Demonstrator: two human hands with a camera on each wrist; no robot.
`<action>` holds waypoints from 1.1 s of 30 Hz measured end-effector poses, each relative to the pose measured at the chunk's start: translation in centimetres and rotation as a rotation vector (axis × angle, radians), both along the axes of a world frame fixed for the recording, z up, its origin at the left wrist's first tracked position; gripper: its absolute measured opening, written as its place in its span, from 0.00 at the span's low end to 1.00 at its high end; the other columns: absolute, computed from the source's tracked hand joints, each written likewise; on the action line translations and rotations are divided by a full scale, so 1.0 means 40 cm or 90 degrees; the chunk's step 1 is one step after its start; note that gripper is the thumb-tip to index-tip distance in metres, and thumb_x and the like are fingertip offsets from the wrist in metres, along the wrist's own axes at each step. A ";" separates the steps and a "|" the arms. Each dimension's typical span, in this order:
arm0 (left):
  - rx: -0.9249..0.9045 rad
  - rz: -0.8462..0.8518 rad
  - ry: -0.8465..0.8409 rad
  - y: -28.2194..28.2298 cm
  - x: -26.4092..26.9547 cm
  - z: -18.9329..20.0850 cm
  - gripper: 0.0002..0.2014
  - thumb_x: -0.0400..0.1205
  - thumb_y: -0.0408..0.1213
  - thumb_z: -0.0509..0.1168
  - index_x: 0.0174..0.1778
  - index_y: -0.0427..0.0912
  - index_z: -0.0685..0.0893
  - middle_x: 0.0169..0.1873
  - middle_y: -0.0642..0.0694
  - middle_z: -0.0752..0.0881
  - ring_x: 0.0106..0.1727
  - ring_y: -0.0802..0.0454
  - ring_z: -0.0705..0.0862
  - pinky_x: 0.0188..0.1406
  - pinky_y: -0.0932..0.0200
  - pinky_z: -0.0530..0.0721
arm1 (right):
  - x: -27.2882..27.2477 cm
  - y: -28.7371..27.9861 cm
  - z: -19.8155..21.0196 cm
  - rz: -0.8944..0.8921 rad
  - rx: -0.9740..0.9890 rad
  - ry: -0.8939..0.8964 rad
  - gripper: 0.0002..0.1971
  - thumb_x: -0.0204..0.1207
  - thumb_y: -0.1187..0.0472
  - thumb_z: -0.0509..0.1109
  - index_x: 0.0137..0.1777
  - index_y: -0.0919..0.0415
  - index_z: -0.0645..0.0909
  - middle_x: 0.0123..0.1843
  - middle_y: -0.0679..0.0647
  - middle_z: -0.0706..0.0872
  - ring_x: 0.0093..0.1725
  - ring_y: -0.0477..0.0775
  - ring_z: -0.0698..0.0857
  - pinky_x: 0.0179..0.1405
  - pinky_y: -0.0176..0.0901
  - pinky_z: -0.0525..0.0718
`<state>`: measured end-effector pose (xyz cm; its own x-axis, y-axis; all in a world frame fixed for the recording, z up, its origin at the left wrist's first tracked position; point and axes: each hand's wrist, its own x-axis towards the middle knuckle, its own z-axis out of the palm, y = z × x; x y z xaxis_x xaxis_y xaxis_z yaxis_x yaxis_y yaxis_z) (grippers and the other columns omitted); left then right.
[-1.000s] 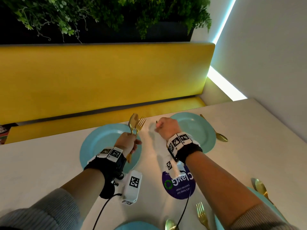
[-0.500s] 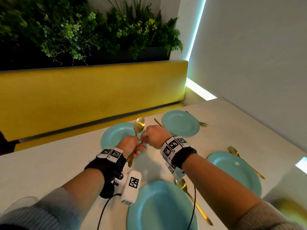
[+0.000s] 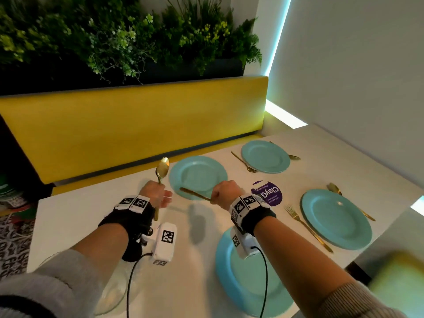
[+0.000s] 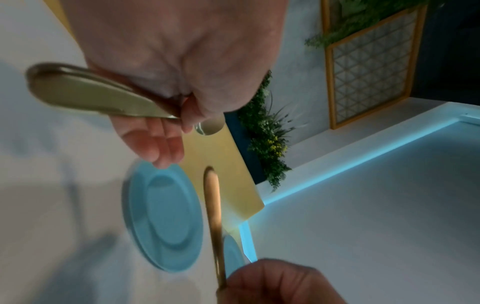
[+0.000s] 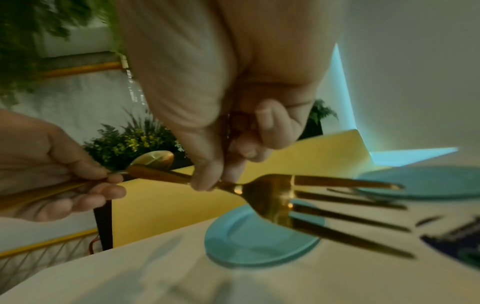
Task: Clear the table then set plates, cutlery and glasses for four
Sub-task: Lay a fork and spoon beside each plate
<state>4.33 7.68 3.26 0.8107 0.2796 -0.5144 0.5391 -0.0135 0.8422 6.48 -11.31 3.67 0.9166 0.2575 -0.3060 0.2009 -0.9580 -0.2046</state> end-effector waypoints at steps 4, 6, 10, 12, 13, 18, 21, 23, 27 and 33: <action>0.000 0.029 0.010 0.041 0.019 -0.023 0.16 0.87 0.28 0.49 0.32 0.39 0.69 0.30 0.42 0.76 0.27 0.49 0.74 0.26 0.61 0.70 | 0.052 0.072 -0.077 -0.023 0.000 0.061 0.16 0.78 0.56 0.66 0.59 0.65 0.85 0.59 0.57 0.87 0.56 0.56 0.85 0.56 0.43 0.84; 0.001 0.038 0.012 0.056 0.031 -0.034 0.14 0.86 0.27 0.51 0.34 0.39 0.70 0.30 0.42 0.76 0.27 0.50 0.72 0.25 0.61 0.69 | 0.081 0.114 -0.116 -0.030 -0.026 0.086 0.16 0.78 0.56 0.65 0.57 0.67 0.84 0.54 0.58 0.87 0.54 0.56 0.85 0.50 0.40 0.84; -0.011 0.049 0.023 0.090 0.065 -0.069 0.09 0.86 0.27 0.52 0.41 0.39 0.73 0.29 0.44 0.80 0.26 0.51 0.76 0.20 0.65 0.72 | 0.128 0.199 -0.200 -0.071 -0.043 0.122 0.08 0.76 0.56 0.66 0.45 0.61 0.77 0.30 0.49 0.73 0.42 0.53 0.79 0.21 0.33 0.67; -0.028 0.062 0.033 0.113 0.077 -0.081 0.10 0.85 0.26 0.53 0.40 0.39 0.73 0.25 0.44 0.82 0.23 0.51 0.79 0.18 0.67 0.73 | 0.146 0.238 -0.230 -0.060 -0.055 0.137 0.09 0.78 0.54 0.65 0.48 0.60 0.78 0.33 0.50 0.76 0.43 0.52 0.78 0.27 0.32 0.69; -0.029 0.065 0.040 0.124 0.082 -0.085 0.10 0.85 0.26 0.53 0.39 0.39 0.73 0.27 0.44 0.82 0.24 0.51 0.78 0.18 0.67 0.73 | 0.155 0.257 -0.247 -0.048 -0.058 0.142 0.12 0.79 0.53 0.63 0.52 0.61 0.81 0.39 0.53 0.80 0.45 0.53 0.80 0.34 0.33 0.71; -0.018 0.087 0.042 0.174 0.114 -0.112 0.08 0.85 0.26 0.54 0.42 0.39 0.75 0.33 0.44 0.83 0.29 0.52 0.78 0.23 0.65 0.75 | 0.184 0.326 -0.285 -0.060 -0.014 0.149 0.13 0.82 0.59 0.58 0.57 0.62 0.81 0.56 0.59 0.84 0.57 0.56 0.84 0.47 0.41 0.77; -0.005 0.098 0.034 0.194 0.128 -0.127 0.06 0.85 0.26 0.55 0.48 0.38 0.75 0.34 0.44 0.83 0.30 0.53 0.79 0.27 0.64 0.75 | 0.196 0.350 -0.290 -0.082 0.013 0.139 0.12 0.81 0.60 0.61 0.58 0.64 0.81 0.58 0.58 0.85 0.59 0.58 0.84 0.47 0.41 0.77; -0.001 0.095 0.033 0.198 0.134 -0.128 0.05 0.85 0.26 0.54 0.50 0.37 0.75 0.36 0.43 0.83 0.30 0.53 0.78 0.25 0.65 0.74 | 0.205 0.362 -0.294 -0.126 0.042 0.136 0.11 0.80 0.60 0.63 0.55 0.66 0.82 0.56 0.58 0.86 0.57 0.58 0.85 0.43 0.42 0.77; -0.006 0.096 0.036 0.202 0.145 -0.134 0.10 0.85 0.25 0.54 0.40 0.40 0.74 0.34 0.43 0.82 0.28 0.53 0.77 0.23 0.65 0.73 | 0.230 0.380 -0.298 -0.234 0.132 0.137 0.12 0.74 0.57 0.71 0.51 0.65 0.83 0.51 0.59 0.87 0.54 0.61 0.87 0.45 0.44 0.83; 0.010 0.107 0.022 0.200 0.145 -0.152 0.05 0.85 0.28 0.56 0.51 0.36 0.76 0.37 0.43 0.85 0.30 0.52 0.79 0.27 0.63 0.75 | 0.275 0.386 -0.294 -0.300 0.197 0.125 0.10 0.73 0.57 0.72 0.49 0.63 0.83 0.51 0.59 0.89 0.53 0.60 0.88 0.52 0.48 0.88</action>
